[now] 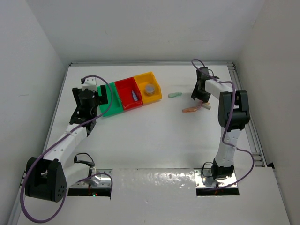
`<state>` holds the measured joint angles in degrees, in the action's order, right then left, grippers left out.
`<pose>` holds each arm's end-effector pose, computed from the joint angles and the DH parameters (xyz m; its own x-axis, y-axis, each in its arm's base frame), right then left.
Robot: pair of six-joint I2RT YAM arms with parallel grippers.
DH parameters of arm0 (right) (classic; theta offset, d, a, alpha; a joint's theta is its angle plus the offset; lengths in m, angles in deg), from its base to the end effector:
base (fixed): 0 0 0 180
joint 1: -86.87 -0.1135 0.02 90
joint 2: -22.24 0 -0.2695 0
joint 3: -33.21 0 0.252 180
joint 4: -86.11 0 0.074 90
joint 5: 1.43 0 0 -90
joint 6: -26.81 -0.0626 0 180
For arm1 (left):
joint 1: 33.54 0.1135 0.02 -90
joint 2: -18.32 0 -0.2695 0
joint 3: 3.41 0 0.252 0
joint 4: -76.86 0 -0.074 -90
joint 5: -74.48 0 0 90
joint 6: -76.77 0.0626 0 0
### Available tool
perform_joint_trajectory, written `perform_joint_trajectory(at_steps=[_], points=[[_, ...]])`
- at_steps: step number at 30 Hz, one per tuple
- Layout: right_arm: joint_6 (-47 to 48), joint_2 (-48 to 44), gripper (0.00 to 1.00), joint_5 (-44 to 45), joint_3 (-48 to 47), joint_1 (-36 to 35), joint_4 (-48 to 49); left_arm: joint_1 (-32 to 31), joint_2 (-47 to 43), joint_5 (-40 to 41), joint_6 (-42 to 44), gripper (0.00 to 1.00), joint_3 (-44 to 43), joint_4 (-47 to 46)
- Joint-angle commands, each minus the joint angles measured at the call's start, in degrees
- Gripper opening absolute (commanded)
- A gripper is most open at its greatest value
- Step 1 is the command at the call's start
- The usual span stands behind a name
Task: Sort the stationery into containers
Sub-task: Move the stationery to the center of the board.
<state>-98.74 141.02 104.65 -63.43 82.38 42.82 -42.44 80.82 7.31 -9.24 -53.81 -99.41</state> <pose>0.4390 0.0171 0.1327 -0.7146 0.5043 -0.4848 0.5594 0.8281 0.0368 0.2692 -0.0176 0.2638 -0.2846 0.1095 -0.9524 -0.2069 0.9630 0.1725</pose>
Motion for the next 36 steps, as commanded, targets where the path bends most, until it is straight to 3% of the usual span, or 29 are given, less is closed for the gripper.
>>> perform_joint_trajectory(at_steps=[1,11,16,22,29,33,36], points=[[1.89,0.31,0.53,1.24,-2.03,1.24,1.39,0.38,-1.59,0.2,-0.82,1.0,-0.38,-1.38],[2.94,0.66,0.55,-1.3,3.67,2.56,4.29,0.38,-1.33,0.28,-0.82,1.0,-0.73,-1.56],[4.61,2.86,0.54,-2.8,1.05,2.03,2.36,0.38,-1.33,0.99,-0.56,1.0,-0.73,-1.56],[4.53,3.21,0.43,-4.38,0.87,1.94,2.18,0.82,-1.94,5.03,-2.67,1.0,-0.47,0.54],[5.14,5.14,0.49,-6.32,-1.32,2.3,0.25,4.6,-1.59,6.71,-7.94,0.99,-1.61,8.8],[5.84,7.95,0.46,-6.5,-5.28,2.38,-3.25,4.6,-1.59,6.26,-7.86,0.99,-2.22,8.81],[6.55,9.62,0.35,-6.5,-7.39,2.12,-4.75,4.6,-1.24,6.52,-7.33,0.99,-2.84,8.02]])
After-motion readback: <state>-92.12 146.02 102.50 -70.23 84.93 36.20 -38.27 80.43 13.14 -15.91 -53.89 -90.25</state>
